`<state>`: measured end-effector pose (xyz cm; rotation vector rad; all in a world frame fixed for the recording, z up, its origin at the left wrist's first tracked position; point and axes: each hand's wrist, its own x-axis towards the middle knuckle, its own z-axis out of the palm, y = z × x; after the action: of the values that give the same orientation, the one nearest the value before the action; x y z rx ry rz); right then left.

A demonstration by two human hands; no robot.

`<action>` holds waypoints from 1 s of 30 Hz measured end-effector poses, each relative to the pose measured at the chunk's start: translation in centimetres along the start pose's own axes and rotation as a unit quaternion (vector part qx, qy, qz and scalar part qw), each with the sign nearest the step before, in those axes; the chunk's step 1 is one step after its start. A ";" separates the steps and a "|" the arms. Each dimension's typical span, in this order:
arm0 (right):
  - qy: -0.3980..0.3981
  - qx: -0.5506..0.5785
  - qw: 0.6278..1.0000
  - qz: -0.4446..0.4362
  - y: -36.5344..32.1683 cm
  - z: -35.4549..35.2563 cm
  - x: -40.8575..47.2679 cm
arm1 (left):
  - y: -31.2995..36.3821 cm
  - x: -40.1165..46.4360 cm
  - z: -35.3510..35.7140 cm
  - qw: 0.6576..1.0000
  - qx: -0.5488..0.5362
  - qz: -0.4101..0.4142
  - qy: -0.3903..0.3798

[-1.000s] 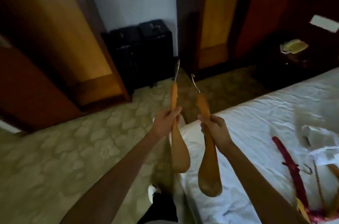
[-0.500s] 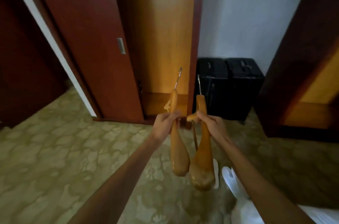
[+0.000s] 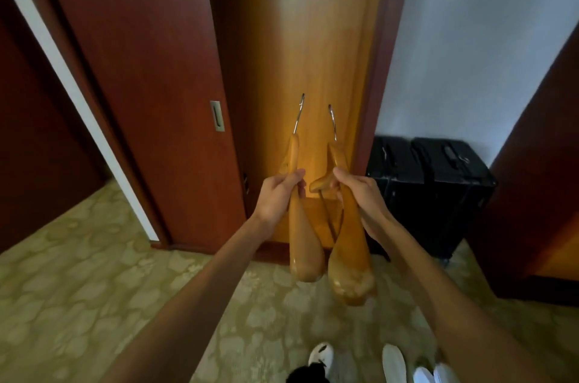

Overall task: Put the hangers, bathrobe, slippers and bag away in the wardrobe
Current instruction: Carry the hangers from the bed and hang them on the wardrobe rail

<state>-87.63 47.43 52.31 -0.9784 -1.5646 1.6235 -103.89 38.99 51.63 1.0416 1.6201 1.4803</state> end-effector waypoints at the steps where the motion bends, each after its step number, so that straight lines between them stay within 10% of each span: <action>1: 0.002 0.003 1.000 -0.006 -0.5 0.1 2.5 | 0.4 2.5 -0.3 1.000 0.002 0.011 -0.003; 30: 0.111 0.065 0.979 -0.159 -30.9 -5.1 58.7 | 25.4 66.6 -0.9 0.973 -0.095 0.174 -0.119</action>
<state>-113.22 102.59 79.35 -0.7658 -1.3660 1.3265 -130.96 99.19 78.54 1.3822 1.1447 1.6257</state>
